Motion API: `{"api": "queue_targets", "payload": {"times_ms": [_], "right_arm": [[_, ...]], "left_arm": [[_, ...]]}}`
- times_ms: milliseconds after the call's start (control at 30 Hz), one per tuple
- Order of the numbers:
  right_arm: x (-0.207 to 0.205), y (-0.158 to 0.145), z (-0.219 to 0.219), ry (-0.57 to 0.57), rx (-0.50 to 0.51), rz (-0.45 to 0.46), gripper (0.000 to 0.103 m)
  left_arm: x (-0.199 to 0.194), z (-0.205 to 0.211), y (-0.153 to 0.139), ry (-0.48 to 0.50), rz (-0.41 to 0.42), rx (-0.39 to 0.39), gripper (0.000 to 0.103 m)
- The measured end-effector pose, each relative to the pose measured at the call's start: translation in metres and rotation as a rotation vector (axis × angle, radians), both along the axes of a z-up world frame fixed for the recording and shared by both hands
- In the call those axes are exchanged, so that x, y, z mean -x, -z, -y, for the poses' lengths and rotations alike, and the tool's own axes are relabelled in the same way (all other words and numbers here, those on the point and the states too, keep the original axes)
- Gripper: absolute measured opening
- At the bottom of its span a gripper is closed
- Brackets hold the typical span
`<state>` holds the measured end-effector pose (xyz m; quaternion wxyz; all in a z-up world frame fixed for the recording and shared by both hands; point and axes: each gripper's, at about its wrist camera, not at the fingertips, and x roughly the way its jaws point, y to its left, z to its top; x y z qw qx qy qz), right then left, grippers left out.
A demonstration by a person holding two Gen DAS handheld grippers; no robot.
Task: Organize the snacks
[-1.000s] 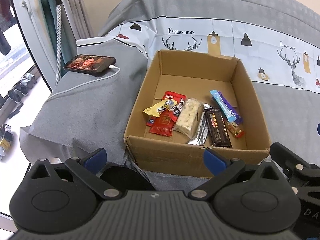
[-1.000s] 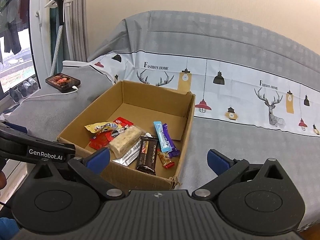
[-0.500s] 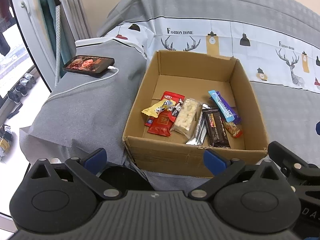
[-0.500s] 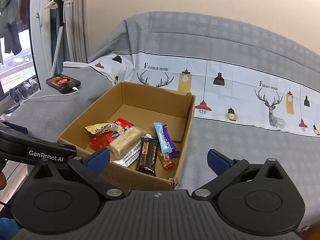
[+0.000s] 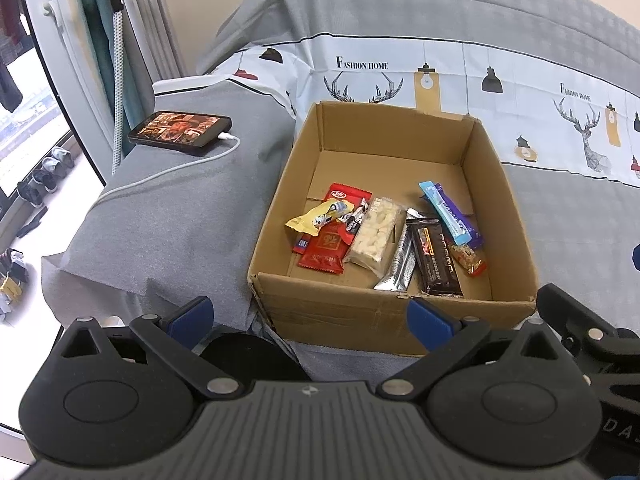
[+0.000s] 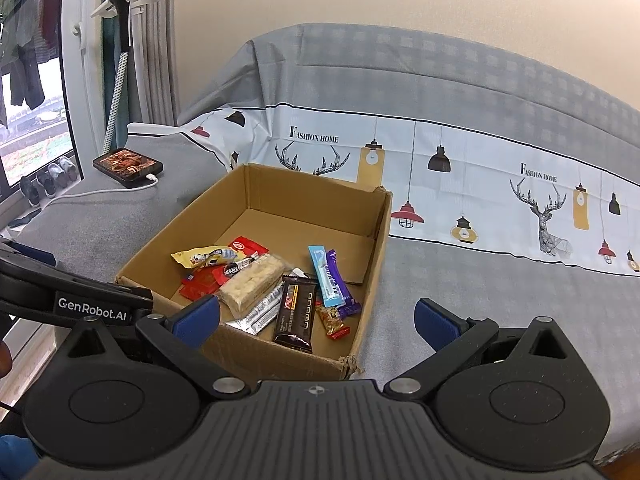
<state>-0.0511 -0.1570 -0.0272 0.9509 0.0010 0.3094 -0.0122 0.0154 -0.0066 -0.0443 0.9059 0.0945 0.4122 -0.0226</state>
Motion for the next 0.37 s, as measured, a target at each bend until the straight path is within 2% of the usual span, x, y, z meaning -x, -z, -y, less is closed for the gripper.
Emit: {"api": "queue_targets", "payload": {"times_ms": [367], "right_arm": [[-0.0013, 0.0007, 0.0008, -0.002, -0.01, -0.005, 0.103]], "left_arm": [[-0.0014, -0.0003, 0.0043, -0.003, -0.018, -0.005, 0.103]]}}
